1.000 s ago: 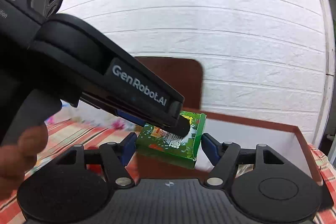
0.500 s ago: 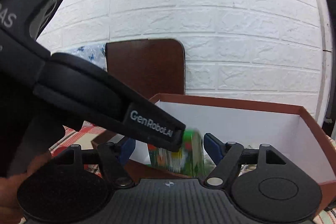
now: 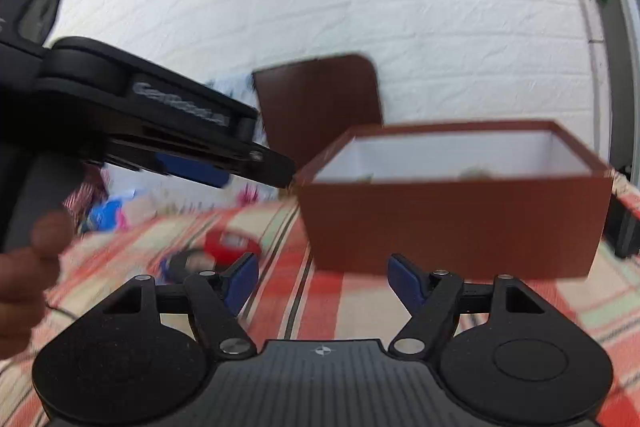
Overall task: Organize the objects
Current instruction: 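Grasp the blue-capped Flash Color marker with the left gripper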
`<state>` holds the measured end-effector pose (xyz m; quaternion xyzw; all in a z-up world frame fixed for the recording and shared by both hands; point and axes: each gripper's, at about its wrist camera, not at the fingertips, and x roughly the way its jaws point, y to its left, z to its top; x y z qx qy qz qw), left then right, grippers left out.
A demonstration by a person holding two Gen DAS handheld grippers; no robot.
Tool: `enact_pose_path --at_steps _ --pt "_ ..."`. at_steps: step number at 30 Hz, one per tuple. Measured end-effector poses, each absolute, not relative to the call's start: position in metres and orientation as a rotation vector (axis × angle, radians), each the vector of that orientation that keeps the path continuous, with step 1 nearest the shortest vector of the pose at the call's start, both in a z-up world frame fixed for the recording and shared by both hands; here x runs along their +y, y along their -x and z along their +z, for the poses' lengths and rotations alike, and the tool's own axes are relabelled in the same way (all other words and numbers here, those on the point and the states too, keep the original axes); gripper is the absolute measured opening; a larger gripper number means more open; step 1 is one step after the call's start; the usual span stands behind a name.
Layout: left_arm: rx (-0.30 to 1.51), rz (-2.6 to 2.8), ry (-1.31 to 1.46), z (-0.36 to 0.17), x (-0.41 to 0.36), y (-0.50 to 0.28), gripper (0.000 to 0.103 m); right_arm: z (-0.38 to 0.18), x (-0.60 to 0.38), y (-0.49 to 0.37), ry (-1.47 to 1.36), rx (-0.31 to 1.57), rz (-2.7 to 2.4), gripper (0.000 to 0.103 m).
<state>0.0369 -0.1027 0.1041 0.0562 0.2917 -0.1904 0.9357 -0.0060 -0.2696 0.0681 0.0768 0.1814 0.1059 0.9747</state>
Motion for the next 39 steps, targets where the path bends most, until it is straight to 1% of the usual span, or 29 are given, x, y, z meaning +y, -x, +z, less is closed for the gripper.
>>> enact_pose_path --at_steps 3,5,7,11,14,17,19,24,25,26,27,28,29,31,34,36,39 --pt "0.651 -0.313 -0.123 0.078 -0.073 -0.012 0.057 0.052 -0.254 0.006 -0.165 0.441 0.268 0.071" --pt "0.693 -0.241 -0.126 0.059 -0.051 0.0 0.057 0.045 -0.241 0.007 -0.134 0.495 0.299 0.066" --pt "0.735 -0.178 -0.107 0.04 -0.025 0.008 0.057 0.041 -0.224 0.006 -0.094 0.539 0.331 0.065" --pt "0.799 -0.06 -0.036 0.005 0.026 0.016 0.059 0.036 -0.207 0.025 0.003 0.569 0.376 0.063" --pt "0.709 -0.108 0.088 -0.004 0.054 0.029 0.059 0.032 -0.196 0.03 0.084 0.593 0.382 0.063" --pt "0.665 -0.113 0.062 -0.009 0.05 0.035 0.061 0.032 -0.189 0.016 0.11 0.578 0.381 0.061" --pt "0.649 -0.115 0.029 -0.011 0.041 0.034 0.066 0.035 -0.181 -0.002 0.148 0.534 0.36 0.061" --pt "0.64 -0.135 0.029 -0.012 0.04 0.033 0.071 0.039 -0.158 -0.053 0.254 0.501 0.413 0.061" --pt "0.639 -0.137 0.029 -0.012 0.041 0.034 0.072 0.036 -0.153 -0.063 0.28 0.519 0.43 0.059" --pt "0.638 -0.138 0.028 -0.012 0.041 0.034 0.072 0.032 -0.15 -0.073 0.29 0.553 0.452 0.041" --pt "0.639 -0.139 0.025 -0.012 0.041 0.034 0.072 0.032 -0.15 -0.079 0.267 0.563 0.488 0.034" --pt "0.641 -0.14 0.022 -0.012 0.041 0.033 0.073 0.033 -0.151 -0.081 0.26 0.57 0.506 0.031" --pt "0.648 -0.142 0.02 -0.011 0.04 0.032 0.073 0.034 -0.151 -0.078 0.271 0.572 0.522 0.023" --pt "0.678 -0.151 0.034 -0.007 0.042 0.029 0.073 0.032 -0.154 -0.063 0.284 0.575 0.542 0.017" --pt "0.763 -0.252 0.232 0.007 0.054 0.015 0.073 0.032 -0.173 -0.027 0.212 0.607 0.53 0.016" --pt "0.825 -0.319 0.338 0.012 0.051 0.002 0.073 0.033 -0.192 -0.003 0.111 0.636 0.539 0.016" --pt "0.869 -0.407 0.323 0.015 0.018 -0.012 0.072 0.028 -0.217 0.028 -0.076 0.668 0.57 0.016"
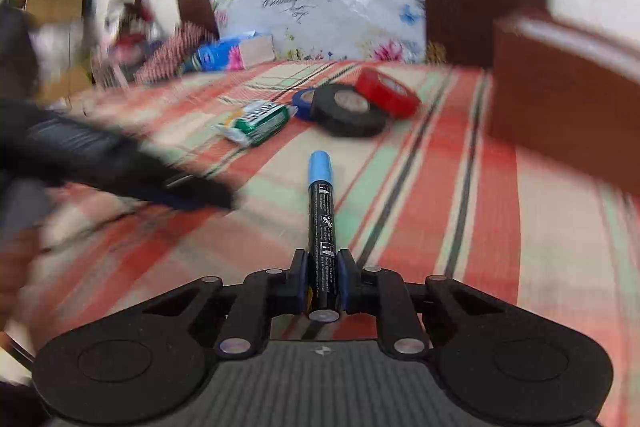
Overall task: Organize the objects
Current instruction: 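Carry the marker into the brown box and open the left gripper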
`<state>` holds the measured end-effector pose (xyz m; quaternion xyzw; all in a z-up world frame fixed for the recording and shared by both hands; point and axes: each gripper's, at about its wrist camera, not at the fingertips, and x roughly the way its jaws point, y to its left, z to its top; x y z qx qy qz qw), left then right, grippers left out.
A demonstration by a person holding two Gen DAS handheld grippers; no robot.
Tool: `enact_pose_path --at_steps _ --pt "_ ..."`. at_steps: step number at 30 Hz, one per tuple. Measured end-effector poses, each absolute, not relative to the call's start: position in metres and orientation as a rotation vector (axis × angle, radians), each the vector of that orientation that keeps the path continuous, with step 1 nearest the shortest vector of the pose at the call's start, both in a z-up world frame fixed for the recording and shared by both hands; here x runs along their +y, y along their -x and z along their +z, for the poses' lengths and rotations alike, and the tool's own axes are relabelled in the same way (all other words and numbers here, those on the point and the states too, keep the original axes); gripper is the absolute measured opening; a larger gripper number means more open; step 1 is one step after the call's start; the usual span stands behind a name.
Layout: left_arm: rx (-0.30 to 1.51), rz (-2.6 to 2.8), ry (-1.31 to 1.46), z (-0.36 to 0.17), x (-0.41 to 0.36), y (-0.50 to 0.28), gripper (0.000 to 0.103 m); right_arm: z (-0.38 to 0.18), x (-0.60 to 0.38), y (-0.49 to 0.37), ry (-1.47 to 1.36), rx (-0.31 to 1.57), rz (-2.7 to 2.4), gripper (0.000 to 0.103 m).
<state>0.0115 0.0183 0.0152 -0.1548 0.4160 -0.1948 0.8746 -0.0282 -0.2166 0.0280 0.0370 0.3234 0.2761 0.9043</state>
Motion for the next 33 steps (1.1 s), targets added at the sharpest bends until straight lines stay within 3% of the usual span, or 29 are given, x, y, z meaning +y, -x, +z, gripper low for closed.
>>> enact_pose_path --at_steps 3,6,8,9,10,16,25,33 --pt "0.934 -0.48 0.23 0.011 -0.026 -0.024 0.057 0.025 -0.233 0.028 -0.168 0.678 0.577 0.016" --pt "0.929 -0.459 0.124 0.012 -0.058 -0.031 0.057 0.022 -0.239 0.025 -0.219 0.68 0.583 0.016" --pt "0.937 -0.441 0.134 0.012 -0.062 -0.036 0.044 0.021 -0.241 0.024 -0.235 0.673 0.589 0.017" --pt "0.946 -0.428 0.145 0.012 -0.06 -0.04 0.028 0.021 -0.243 0.023 -0.248 0.671 0.591 0.017" --pt "0.955 -0.427 0.162 0.013 -0.058 -0.042 0.026 0.021 -0.245 0.022 -0.261 0.668 0.592 0.017" --pt "0.843 -0.53 0.129 0.063 -0.083 -0.047 0.02 0.046 -0.265 0.025 -0.296 0.534 0.562 0.017" --pt "0.568 -0.705 -0.021 0.165 -0.198 -0.091 0.019 0.12 -0.332 -0.007 -0.166 0.183 0.309 0.016" --pt "0.552 -0.781 -0.072 0.157 -0.291 -0.139 0.021 0.121 -0.391 -0.06 -0.102 0.128 0.07 0.016"
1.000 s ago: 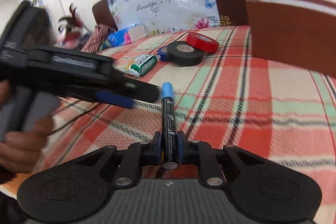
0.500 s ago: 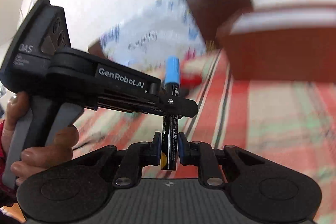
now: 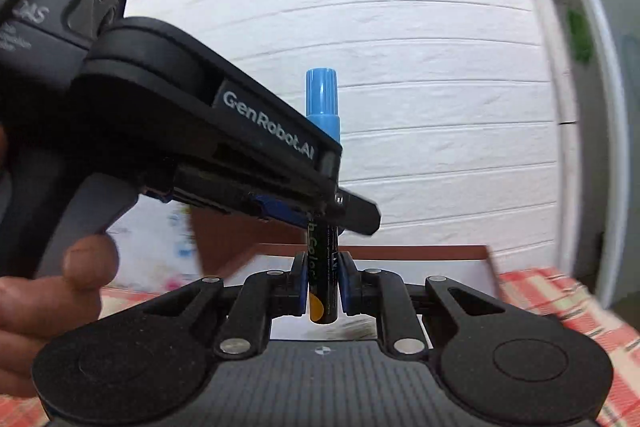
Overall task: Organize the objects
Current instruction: 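Carry the marker into the brown box and open the left gripper, then withdraw the left gripper from the brown box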
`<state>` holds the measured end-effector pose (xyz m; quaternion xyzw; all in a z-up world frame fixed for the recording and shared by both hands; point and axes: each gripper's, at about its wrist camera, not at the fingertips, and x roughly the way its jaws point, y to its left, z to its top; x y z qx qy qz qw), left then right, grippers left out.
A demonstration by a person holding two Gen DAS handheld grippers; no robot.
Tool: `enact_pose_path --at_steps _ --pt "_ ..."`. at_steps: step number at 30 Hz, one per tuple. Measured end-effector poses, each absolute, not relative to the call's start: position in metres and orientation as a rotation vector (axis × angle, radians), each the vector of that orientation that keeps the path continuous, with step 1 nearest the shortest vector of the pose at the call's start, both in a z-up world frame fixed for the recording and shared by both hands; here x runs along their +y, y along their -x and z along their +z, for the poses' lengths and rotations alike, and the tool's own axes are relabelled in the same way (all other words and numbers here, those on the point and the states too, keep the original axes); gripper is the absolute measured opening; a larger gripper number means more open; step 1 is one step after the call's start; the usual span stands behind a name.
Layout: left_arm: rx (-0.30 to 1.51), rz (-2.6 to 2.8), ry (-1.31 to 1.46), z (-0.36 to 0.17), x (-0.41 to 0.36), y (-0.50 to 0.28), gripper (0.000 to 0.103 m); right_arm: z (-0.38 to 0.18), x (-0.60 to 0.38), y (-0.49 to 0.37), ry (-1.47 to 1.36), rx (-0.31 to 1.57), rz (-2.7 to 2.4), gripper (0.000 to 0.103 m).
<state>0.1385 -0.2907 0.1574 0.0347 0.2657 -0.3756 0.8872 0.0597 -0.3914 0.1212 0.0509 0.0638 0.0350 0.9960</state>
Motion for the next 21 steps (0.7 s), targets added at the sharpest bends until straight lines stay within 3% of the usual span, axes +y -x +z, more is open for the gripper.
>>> enact_pose_path --at_steps 6,10,11,13,21 --pt "0.64 -0.746 -0.092 0.123 -0.318 -0.166 0.023 0.093 -0.407 -0.087 -0.108 0.235 -0.018 0.016" --pt "0.659 -0.679 -0.126 0.11 -0.316 -0.169 0.033 0.085 -0.408 -0.09 -0.103 0.262 -0.045 0.024" --pt "0.666 -0.675 -0.121 0.109 -0.312 -0.17 0.035 0.086 -0.407 -0.088 -0.103 0.255 -0.051 0.032" --pt "0.656 -0.673 -0.096 0.113 -0.299 -0.164 0.041 0.088 -0.399 -0.085 -0.105 0.233 -0.057 0.036" --pt "0.53 -0.625 -0.077 0.12 -0.209 -0.076 0.043 0.086 -0.349 -0.016 -0.158 0.16 0.068 0.036"
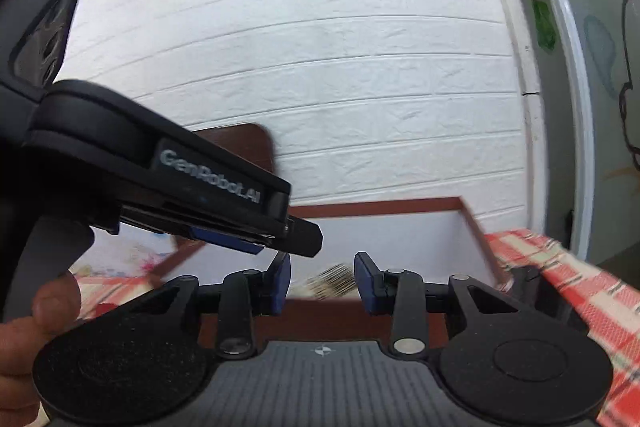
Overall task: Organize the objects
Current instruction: 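Withdraw the left gripper from the brown box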
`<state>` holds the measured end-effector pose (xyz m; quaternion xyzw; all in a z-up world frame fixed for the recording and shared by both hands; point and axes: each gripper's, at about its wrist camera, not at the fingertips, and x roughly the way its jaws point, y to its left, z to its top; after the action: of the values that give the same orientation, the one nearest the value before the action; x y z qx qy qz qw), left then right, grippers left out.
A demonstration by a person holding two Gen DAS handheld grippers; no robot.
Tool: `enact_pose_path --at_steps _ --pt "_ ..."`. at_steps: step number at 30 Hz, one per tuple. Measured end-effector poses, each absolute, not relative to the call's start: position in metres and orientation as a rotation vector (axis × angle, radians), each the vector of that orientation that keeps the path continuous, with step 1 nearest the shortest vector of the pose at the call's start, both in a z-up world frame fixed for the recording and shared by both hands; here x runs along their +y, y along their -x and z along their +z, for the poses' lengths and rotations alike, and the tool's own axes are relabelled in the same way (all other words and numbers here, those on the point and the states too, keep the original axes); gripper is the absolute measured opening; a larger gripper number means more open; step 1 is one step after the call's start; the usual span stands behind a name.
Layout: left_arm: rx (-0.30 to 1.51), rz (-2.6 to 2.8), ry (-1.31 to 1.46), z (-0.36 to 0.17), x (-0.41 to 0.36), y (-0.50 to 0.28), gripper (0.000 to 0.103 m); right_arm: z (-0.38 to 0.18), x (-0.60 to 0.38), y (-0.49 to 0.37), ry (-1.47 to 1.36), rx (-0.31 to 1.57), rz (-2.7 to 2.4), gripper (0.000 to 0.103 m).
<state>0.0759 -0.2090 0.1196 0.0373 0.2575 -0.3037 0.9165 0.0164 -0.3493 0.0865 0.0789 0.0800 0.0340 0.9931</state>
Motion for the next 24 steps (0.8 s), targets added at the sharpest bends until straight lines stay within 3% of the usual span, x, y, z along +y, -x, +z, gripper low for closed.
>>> enact_pose_path --at_steps 5,12,18,21,24 --pt "0.642 -0.482 -0.035 0.08 -0.126 -0.034 0.044 0.067 -0.289 0.004 -0.126 0.356 0.269 0.036" --pt "0.781 -0.107 -0.054 0.025 -0.005 -0.004 0.044 0.04 -0.183 0.01 0.146 0.62 0.558 0.04" --pt "0.696 0.21 0.079 0.006 0.099 -0.007 0.045 0.035 -0.128 -0.022 0.222 0.567 0.619 0.063" --pt "0.597 0.26 0.137 -0.006 0.131 -0.002 0.058 0.036 -0.096 -0.047 0.246 0.519 0.629 0.069" --pt "0.579 0.249 0.193 -0.005 0.142 -0.002 0.059 0.042 -0.065 -0.061 0.279 0.468 0.616 0.075"
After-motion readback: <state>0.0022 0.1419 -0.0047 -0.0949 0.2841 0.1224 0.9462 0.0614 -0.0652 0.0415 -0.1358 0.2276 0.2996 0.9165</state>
